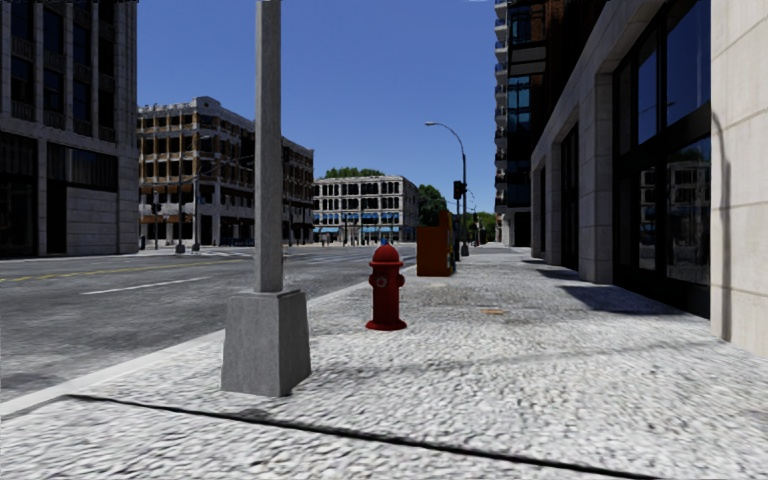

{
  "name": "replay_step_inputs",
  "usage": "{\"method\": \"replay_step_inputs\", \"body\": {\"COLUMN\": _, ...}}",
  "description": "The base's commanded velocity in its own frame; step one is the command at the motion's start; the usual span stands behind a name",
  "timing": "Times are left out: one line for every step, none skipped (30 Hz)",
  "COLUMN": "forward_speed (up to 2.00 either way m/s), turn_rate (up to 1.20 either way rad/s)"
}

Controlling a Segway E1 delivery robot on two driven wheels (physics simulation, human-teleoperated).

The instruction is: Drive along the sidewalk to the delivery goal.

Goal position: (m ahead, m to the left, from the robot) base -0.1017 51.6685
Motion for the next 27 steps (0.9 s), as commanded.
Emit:
{"method": "replay_step_inputs", "body": {"forward_speed": 1.89, "turn_rate": -0.42}}
{"method": "replay_step_inputs", "body": {"forward_speed": 1.84, "turn_rate": -0.43}}
{"method": "replay_step_inputs", "body": {"forward_speed": 1.80, "turn_rate": -0.43}}
{"method": "replay_step_inputs", "body": {"forward_speed": 1.79, "turn_rate": -0.43}}
{"method": "replay_step_inputs", "body": {"forward_speed": 1.78, "turn_rate": -0.43}}
{"method": "replay_step_inputs", "body": {"forward_speed": 1.78, "turn_rate": -0.43}}
{"method": "replay_step_inputs", "body": {"forward_speed": 1.78, "turn_rate": -0.43}}
{"method": "replay_step_inputs", "body": {"forward_speed": 1.78, "turn_rate": -0.44}}
{"method": "replay_step_inputs", "body": {"forward_speed": 1.78, "turn_rate": -0.44}}
{"method": "replay_step_inputs", "body": {"forward_speed": 1.78, "turn_rate": -0.44}}
{"method": "replay_step_inputs", "body": {"forward_speed": 1.78, "turn_rate": -0.44}}
{"method": "replay_step_inputs", "body": {"forward_speed": 1.78, "turn_rate": -0.44}}
{"method": "replay_step_inputs", "body": {"forward_speed": 1.78, "turn_rate": -0.44}}
{"method": "replay_step_inputs", "body": {"forward_speed": 1.78, "turn_rate": -0.44}}
{"method": "replay_step_inputs", "body": {"forward_speed": 1.78, "turn_rate": -0.44}}
{"method": "replay_step_inputs", "body": {"forward_speed": 1.78, "turn_rate": -0.44}}
{"method": "replay_step_inputs", "body": {"forward_speed": 1.78, "turn_rate": -0.44}}
{"method": "replay_step_inputs", "body": {"forward_speed": 1.78, "turn_rate": -0.44}}
{"method": "replay_step_inputs", "body": {"forward_speed": 1.78, "turn_rate": -0.44}}
{"method": "replay_step_inputs", "body": {"forward_speed": 1.78, "turn_rate": -0.44}}
{"method": "replay_step_inputs", "body": {"forward_speed": 1.78, "turn_rate": -0.44}}
{"method": "replay_step_inputs", "body": {"forward_speed": 1.78, "turn_rate": -0.44}}
{"method": "replay_step_inputs", "body": {"forward_speed": 1.78, "turn_rate": -0.44}}
{"method": "replay_step_inputs", "body": {"forward_speed": 1.78, "turn_rate": -0.44}}
{"method": "replay_step_inputs", "body": {"forward_speed": 2.00, "turn_rate": -0.44}}
{"method": "replay_step_inputs", "body": {"forward_speed": 2.00, "turn_rate": -0.44}}
{"method": "replay_step_inputs", "body": {"forward_speed": 2.00, "turn_rate": -0.44}}
